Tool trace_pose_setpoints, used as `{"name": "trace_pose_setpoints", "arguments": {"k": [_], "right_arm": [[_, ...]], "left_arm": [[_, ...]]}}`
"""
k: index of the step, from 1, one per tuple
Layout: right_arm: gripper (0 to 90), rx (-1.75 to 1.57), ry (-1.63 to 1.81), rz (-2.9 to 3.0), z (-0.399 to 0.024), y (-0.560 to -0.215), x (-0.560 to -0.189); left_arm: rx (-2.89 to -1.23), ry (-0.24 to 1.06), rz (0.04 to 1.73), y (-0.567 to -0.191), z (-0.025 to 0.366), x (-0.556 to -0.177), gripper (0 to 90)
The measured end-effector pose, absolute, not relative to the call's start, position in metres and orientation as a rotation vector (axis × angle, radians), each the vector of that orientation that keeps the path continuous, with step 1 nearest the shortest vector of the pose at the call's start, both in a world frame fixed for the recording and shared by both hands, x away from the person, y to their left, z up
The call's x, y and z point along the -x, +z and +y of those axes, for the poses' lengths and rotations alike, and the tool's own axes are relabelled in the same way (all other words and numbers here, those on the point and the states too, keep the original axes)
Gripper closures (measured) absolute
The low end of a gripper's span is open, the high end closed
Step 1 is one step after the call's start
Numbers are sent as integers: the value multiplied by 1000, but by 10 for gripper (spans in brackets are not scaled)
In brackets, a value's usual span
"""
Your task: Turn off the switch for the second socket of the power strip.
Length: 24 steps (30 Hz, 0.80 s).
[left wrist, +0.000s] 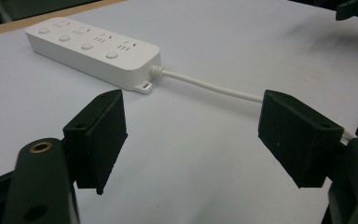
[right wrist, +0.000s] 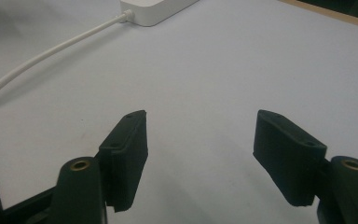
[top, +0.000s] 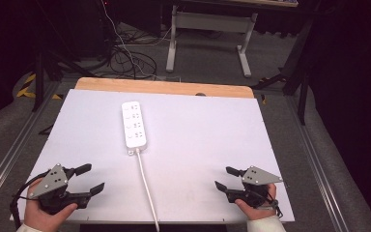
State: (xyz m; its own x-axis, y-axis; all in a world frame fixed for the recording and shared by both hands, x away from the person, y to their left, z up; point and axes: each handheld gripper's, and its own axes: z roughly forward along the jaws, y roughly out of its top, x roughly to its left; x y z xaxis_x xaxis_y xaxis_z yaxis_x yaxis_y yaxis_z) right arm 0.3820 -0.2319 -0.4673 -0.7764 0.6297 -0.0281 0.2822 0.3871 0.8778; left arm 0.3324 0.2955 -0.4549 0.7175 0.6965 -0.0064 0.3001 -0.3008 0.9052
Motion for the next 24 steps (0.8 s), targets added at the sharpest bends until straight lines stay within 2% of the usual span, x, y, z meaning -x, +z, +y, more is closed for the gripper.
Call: {"name": "trace_pose_setpoints", "arguments": {"k": [14, 24], "right_arm": [[358, -799, 1343, 2296, -232, -469, -382], [361, -825, 1338, 2314, -232, -474, -379]], "left_arm": [[-1954, 459, 753, -446, 288, -338, 258], [-1963, 391, 743, -428, 282, -356, 280]]}}
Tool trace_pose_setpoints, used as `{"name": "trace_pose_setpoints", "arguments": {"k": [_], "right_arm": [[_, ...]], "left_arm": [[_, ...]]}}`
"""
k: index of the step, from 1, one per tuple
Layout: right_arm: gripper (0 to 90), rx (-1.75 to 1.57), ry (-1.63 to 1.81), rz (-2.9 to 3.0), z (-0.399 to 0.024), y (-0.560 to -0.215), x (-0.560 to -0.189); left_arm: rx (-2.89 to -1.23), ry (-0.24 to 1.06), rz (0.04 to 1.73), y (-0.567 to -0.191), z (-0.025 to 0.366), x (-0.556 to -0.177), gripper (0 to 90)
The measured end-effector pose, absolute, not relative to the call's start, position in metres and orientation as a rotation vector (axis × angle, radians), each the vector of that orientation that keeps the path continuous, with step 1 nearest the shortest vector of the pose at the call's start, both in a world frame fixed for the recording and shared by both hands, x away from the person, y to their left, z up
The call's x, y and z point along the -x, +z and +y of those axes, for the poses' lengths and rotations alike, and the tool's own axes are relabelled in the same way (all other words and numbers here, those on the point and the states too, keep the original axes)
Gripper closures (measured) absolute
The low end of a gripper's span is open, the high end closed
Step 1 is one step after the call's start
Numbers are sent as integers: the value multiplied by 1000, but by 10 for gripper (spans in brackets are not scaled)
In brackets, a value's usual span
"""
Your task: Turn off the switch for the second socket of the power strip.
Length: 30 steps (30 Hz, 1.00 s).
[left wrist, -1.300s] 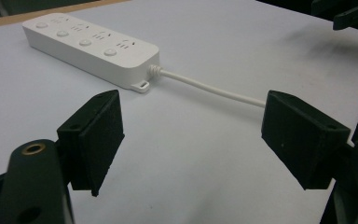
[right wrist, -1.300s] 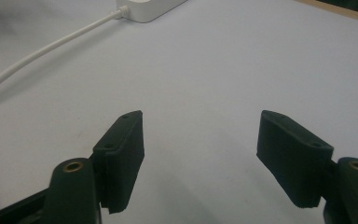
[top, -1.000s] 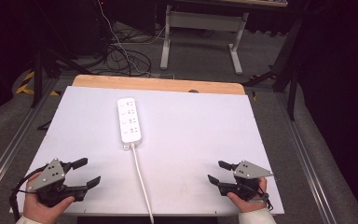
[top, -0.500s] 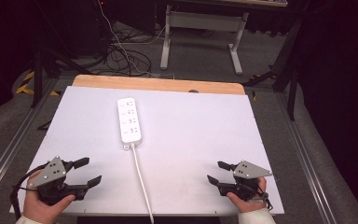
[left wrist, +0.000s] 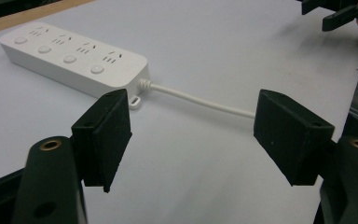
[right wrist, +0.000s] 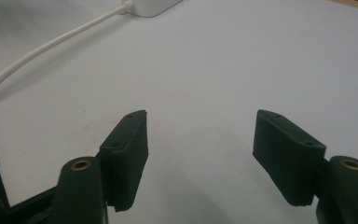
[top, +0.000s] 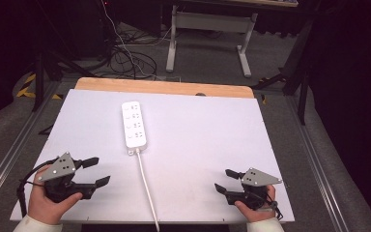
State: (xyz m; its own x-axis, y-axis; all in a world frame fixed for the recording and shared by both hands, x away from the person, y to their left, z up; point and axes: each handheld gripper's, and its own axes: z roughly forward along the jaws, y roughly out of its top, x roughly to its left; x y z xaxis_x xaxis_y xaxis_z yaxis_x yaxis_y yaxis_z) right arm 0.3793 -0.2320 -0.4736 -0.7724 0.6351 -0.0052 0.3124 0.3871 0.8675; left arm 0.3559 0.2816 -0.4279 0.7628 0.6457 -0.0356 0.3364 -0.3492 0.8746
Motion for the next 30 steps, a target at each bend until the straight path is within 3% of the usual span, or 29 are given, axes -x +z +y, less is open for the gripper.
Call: {"name": "trace_pose_setpoints", "arguments": {"k": [30], "right_arm": [[361, -848, 1337, 2349, -232, -480, -375]], "left_arm": [[-1955, 346, 738, -385, 266, -426, 314]]}}
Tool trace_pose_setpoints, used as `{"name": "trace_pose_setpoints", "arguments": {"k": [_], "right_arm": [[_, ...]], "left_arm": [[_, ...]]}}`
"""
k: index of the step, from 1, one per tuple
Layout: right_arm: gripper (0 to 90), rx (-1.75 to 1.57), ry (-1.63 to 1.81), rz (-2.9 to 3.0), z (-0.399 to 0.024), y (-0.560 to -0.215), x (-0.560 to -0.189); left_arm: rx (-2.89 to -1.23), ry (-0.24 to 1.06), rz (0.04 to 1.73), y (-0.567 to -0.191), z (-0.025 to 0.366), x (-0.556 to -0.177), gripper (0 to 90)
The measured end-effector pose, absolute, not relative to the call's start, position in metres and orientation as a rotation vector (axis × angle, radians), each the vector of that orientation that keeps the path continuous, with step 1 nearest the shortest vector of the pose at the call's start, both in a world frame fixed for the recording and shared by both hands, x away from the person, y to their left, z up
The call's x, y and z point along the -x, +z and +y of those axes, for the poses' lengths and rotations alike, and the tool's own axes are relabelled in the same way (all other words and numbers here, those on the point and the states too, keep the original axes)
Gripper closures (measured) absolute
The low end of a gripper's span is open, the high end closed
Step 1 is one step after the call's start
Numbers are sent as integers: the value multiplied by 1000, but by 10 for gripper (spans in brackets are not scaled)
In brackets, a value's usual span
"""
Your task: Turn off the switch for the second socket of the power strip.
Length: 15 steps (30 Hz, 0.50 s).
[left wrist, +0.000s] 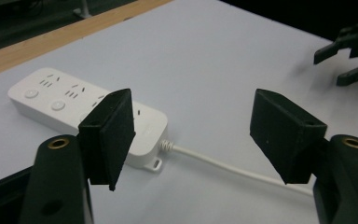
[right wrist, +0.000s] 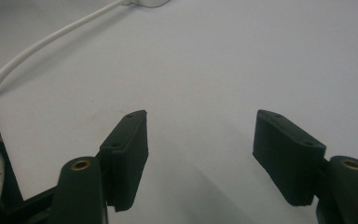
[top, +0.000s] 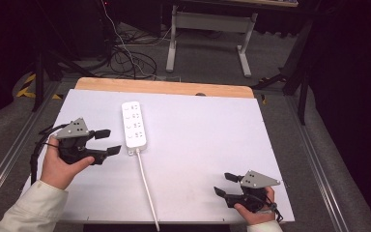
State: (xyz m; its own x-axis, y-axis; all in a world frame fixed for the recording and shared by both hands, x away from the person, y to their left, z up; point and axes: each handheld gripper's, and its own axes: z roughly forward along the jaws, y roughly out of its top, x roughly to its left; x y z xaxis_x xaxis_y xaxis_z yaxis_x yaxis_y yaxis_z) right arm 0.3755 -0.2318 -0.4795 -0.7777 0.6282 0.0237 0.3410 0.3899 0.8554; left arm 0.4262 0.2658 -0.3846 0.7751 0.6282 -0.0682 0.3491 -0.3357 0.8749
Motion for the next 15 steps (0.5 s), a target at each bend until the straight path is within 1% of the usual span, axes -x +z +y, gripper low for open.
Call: {"name": "trace_pose_setpoints", "arguments": {"k": [1, 6, 7, 9, 10, 12, 13, 15], "right_arm": [[361, -848, 1338, 2348, -232, -480, -376], [362, -848, 1341, 2349, -233, -480, -376], [362, -848, 1341, 2349, -233, -480, -376], [362, -843, 1342, 2353, -232, -480, -376], [362, -843, 1341, 2355, -232, -480, -376], [362, -843, 1341, 2356, -232, -480, -376], [362, -842, 1341, 2357, -232, -480, -376], [362, -843, 1341, 2357, -232, -481, -376]], "left_arm": [[-1947, 328, 741, -384, 266, -429, 322], [-1935, 359, 760, -385, 265, -445, 361], [-1935, 359, 760, -385, 265, -445, 378], [-1934, 367, 768, -386, 264, -451, 438], [-1934, 385, 782, -387, 263, -455, 445], [-1930, 379, 784, -388, 262, -458, 459], [-1928, 363, 786, -388, 262, -460, 491], [-1932, 374, 791, -388, 260, -464, 505]]}}
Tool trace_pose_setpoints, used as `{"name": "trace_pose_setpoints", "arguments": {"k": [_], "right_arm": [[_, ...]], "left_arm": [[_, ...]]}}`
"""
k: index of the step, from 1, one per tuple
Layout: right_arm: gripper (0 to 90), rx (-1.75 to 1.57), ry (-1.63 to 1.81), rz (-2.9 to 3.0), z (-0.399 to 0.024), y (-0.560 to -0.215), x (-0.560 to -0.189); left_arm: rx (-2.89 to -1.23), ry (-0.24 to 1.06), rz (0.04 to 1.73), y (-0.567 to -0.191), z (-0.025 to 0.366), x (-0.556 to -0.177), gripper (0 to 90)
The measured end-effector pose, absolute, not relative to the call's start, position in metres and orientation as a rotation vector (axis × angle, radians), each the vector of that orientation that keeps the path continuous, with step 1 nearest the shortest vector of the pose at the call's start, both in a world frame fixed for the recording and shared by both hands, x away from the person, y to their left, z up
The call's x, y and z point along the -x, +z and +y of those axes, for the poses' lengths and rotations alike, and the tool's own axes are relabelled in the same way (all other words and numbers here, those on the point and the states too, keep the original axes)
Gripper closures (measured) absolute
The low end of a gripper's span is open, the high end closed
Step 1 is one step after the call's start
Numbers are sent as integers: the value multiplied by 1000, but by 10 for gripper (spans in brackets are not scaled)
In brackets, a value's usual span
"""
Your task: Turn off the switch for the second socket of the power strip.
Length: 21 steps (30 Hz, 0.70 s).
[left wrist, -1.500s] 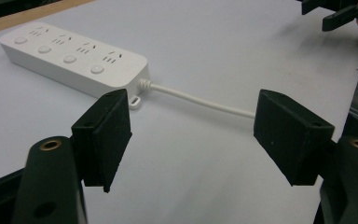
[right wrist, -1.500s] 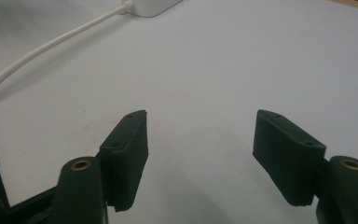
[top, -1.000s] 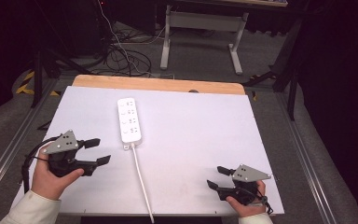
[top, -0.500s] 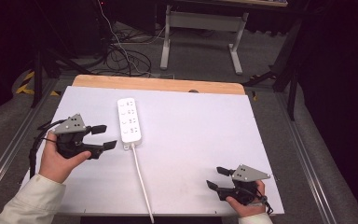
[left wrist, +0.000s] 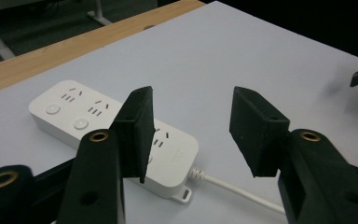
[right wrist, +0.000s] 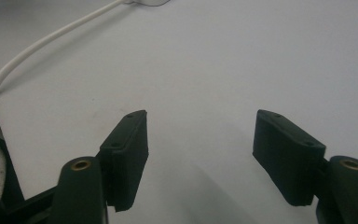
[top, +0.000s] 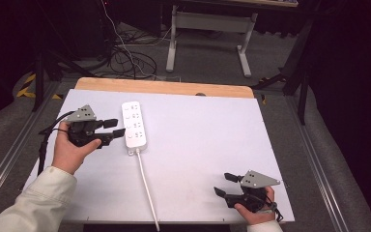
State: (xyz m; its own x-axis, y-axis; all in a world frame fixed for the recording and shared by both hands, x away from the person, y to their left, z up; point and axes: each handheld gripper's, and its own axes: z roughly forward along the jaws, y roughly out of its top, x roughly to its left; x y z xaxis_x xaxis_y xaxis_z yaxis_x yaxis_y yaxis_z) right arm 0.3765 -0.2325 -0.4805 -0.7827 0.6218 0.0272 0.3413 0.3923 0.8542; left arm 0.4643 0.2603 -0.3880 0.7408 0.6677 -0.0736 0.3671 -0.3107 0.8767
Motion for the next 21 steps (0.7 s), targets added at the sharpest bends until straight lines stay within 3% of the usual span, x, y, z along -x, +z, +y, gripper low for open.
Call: {"name": "trace_pose_setpoints", "arguments": {"k": [15, 21], "right_arm": [[362, -847, 1342, 2364, -233, -483, -379], [362, -847, 1340, 2365, -233, -483, -379]], "left_arm": [[-1933, 404, 795, -397, 252, -494, 516], [-1939, 382, 815, -406, 249, -507, 610]]}}
